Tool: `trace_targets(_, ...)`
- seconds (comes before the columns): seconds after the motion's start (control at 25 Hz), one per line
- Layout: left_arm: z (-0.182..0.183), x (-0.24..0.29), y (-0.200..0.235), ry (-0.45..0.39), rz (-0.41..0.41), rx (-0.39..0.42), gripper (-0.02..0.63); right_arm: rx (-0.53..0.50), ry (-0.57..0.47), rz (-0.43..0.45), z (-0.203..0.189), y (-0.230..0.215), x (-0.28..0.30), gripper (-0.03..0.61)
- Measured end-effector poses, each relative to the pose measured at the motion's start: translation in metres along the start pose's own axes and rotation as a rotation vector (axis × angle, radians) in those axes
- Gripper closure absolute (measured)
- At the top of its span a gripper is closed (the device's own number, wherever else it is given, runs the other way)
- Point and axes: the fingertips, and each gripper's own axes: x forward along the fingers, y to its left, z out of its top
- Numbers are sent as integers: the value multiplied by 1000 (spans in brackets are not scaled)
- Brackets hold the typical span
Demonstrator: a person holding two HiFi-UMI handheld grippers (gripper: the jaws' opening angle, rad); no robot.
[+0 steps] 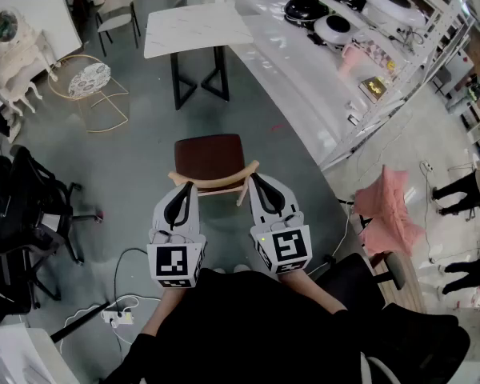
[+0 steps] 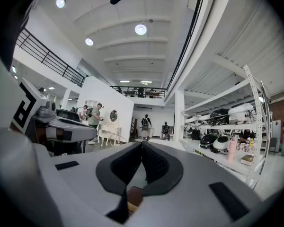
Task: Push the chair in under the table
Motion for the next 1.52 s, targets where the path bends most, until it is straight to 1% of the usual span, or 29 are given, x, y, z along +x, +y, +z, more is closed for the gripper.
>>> trace_targets(0.2, 1, 3, 5, -3, -4, 3, 604, 1, -2, -4, 0, 1, 6, 558)
trace_targets(0.4, -4, 3, 8, -7, -21, 0, 604, 22, -37, -16, 2, 4, 5, 557)
trace_targets(0.64, -17, 3, 5, 9, -54, 2, 604, 46, -17, -54, -14, 4, -3, 557)
trace_targets(0.84, -25, 11, 9, 16, -67, 1, 604, 65, -6, -52, -26, 3, 8, 557)
trace_targets(1.0, -31, 34, 17, 6, -72, 2, 604, 46, -15, -44, -31, -7, 32, 557)
trace_targets(1.12, -35, 60, 29, 3, -67, 0, 604, -16, -12, -23, -34, -14, 58, 557)
trace_targets(1.2, -36, 79, 37, -2, -62, 4, 604, -36, -19, -10, -34, -23, 78, 557)
trace_targets(1.36, -37, 119, 51, -8, -52, -5, 604, -22, -15, 17, -40, -46, 119, 557)
trace_targets(1.52, -34, 157, 67, -29, -26, -17, 603, -22, 17, 57, -56, -63, 157, 555)
